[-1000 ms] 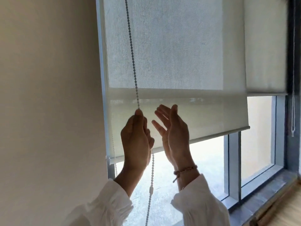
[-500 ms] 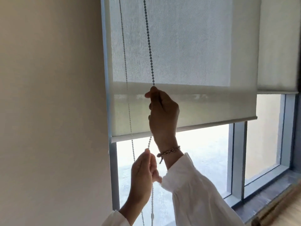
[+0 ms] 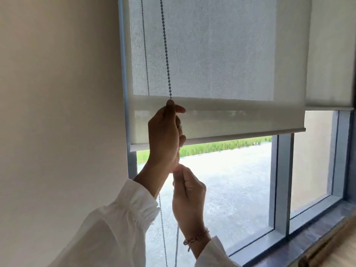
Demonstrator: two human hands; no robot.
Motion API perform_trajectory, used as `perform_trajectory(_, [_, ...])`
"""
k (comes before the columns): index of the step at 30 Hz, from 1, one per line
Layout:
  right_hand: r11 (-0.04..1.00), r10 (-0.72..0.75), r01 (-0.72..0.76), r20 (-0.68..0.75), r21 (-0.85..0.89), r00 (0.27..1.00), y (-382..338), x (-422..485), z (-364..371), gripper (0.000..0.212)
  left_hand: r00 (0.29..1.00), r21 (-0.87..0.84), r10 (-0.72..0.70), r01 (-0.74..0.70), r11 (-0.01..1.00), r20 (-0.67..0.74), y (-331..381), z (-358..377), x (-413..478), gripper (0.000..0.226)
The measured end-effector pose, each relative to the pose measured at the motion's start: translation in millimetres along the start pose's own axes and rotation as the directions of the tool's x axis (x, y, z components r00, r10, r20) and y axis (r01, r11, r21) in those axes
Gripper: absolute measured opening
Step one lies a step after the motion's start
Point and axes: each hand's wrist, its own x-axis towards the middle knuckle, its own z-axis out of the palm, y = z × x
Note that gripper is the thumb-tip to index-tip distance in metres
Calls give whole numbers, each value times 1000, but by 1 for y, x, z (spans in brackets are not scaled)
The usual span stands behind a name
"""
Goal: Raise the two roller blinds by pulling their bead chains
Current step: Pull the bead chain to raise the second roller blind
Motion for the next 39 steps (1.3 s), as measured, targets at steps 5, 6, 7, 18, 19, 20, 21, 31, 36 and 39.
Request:
perform_trajectory(5, [971, 152, -181, 182, 154, 971, 14, 10, -14, 36, 998, -51, 37, -39, 998, -40, -12, -1, -8, 36])
perform_trajectory(6, [942, 196, -245, 218, 229, 956, 16, 15, -16, 39, 998, -41, 40, -41, 998, -39, -16, -3, -11, 37])
perform_trajectory(7, [903, 238, -309, 249, 298, 939, 16, 21, -18, 41, 998, -21, 52, -53, 998, -35, -21, -6, -14, 37])
perform_trajectory(18, [811, 263, -410, 367, 418, 893, -59, 124, 3, 17, 999, 152, 2, 5, 988, -47, -71, -33, -62, 34])
perform_trajectory(19, [816, 268, -417, 376, 400, 887, -64, 128, 6, 16, 999, 177, 8, 1, 984, -48, -72, -34, -64, 34])
perform_trajectory(20, [821, 283, -427, 379, 378, 881, -66, 131, 8, 16, 999, 195, 10, -1, 981, -44, -72, -35, -64, 34])
perform_trajectory(21, [820, 306, -445, 381, 360, 873, -68, 132, 11, 18, 999, 204, 9, -1, 979, -36, -71, -36, -65, 35])
perform_trajectory(31, [925, 296, -329, 182, 190, 938, -50, 96, 19, 36, 999, 288, -40, 40, 957, -4, -87, -53, -87, 34])
perform_trajectory(36, [963, 214, -225, 91, 147, 973, -41, 73, 6, 33, 981, 79, -194, 194, 978, -3, -77, -58, -72, 40])
perform_trajectory(39, [982, 153, -158, 54, 104, 987, -45, 70, 6, 31, 992, 78, -126, 126, 989, -1, -53, -55, -44, 46])
